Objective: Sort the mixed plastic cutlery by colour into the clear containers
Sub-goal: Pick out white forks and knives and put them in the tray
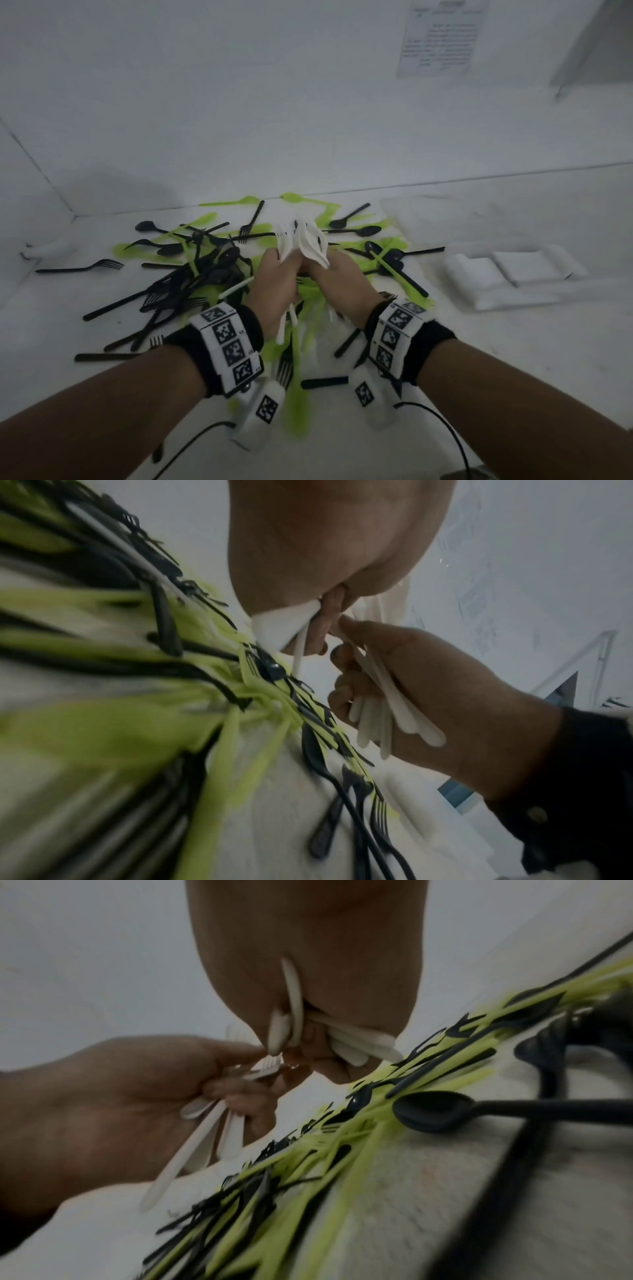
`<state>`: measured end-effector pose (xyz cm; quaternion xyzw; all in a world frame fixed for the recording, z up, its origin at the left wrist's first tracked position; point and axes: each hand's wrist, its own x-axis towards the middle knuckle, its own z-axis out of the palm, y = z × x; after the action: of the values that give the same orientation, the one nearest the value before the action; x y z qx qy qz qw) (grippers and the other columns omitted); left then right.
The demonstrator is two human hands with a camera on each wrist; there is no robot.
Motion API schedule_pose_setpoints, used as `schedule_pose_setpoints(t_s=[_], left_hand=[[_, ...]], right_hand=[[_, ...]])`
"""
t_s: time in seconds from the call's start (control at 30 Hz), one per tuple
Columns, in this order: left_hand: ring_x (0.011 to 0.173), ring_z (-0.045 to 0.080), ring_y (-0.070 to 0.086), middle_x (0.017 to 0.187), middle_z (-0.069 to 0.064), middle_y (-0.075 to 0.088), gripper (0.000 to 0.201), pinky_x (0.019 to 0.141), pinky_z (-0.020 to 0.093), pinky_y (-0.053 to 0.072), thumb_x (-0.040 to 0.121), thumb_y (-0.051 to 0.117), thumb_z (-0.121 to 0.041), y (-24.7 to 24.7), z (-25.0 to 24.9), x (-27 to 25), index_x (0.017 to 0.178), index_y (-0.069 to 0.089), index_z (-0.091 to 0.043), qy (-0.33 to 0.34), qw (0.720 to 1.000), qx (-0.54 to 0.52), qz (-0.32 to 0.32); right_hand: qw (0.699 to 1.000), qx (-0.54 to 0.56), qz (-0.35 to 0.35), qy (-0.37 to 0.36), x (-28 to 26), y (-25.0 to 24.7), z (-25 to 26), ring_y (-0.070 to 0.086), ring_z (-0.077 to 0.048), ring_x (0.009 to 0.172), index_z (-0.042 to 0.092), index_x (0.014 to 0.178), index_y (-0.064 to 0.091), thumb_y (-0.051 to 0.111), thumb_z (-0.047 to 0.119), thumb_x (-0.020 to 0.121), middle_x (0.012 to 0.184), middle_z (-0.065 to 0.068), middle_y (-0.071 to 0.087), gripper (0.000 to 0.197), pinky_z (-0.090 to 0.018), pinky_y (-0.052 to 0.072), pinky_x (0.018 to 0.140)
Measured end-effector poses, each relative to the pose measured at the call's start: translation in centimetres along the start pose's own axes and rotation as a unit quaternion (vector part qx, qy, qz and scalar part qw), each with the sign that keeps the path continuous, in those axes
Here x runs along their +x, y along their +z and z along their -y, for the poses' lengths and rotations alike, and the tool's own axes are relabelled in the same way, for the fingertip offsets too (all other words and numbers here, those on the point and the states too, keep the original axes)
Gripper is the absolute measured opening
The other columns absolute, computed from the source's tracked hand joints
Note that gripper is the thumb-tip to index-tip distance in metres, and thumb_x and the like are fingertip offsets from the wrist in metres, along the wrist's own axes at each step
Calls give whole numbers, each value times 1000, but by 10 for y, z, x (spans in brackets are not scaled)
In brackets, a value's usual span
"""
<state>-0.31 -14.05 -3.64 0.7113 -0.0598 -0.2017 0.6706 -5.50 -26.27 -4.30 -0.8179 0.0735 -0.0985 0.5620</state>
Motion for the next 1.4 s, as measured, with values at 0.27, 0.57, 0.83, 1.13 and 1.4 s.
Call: schedule_pose_setpoints(t_s=[0.27, 0.57, 0.83, 1.13, 1.4], left_hand=[[56, 9, 48, 88, 5, 64, 28, 47, 25, 36, 97, 65, -22, 18, 10, -27, 117, 69, -2, -24, 996, -84, -9], [50, 9, 46, 77, 1, 66, 20, 45, 25, 34, 99, 62, -18, 1, 3, -31, 107, 71, -2, -20, 997, -80, -11], [45, 9, 49, 93, 15, 75, 15, 44, 22, 39, 100, 62, -9, -26, -7, -27, 100, 72, 2, -39, 993, -111, 29], [53, 10, 38, 98, 9, 56, 18, 51, 27, 37, 104, 57, -25, -55, 1, -16, 115, 60, -12, -6, 1000, -21, -1], [57, 16, 49, 99, 8, 64, 18, 58, 34, 43, 95, 62, -11, -60, 3, -11, 107, 61, 2, 36, 998, 44, -1]], right_hand=[[993, 70, 72, 61, -22, -18, -16, 66, -25, 106, 3, 112, 70, 54, 12, 94, 112, -10, 72, 26, -43, 49, 98], [985, 102, 98, 95, -9, -16, -14, 66, -43, 92, 4, 113, 70, 65, 54, 87, 107, -29, 68, 56, -54, 53, 82], [985, 160, 12, 61, 1, 3, 2, 51, 2, 50, 18, 88, 71, 68, 32, 99, 63, 13, 63, 18, -23, 38, 53], [978, 156, -102, 92, 23, 34, 6, 55, -14, 70, 20, 91, 59, 50, 30, 105, 76, 4, 58, 19, -30, 45, 66], [973, 154, -140, 98, 23, 37, -1, 65, -19, 87, 15, 115, 64, 53, 38, 103, 97, -2, 69, 28, -37, 56, 77]])
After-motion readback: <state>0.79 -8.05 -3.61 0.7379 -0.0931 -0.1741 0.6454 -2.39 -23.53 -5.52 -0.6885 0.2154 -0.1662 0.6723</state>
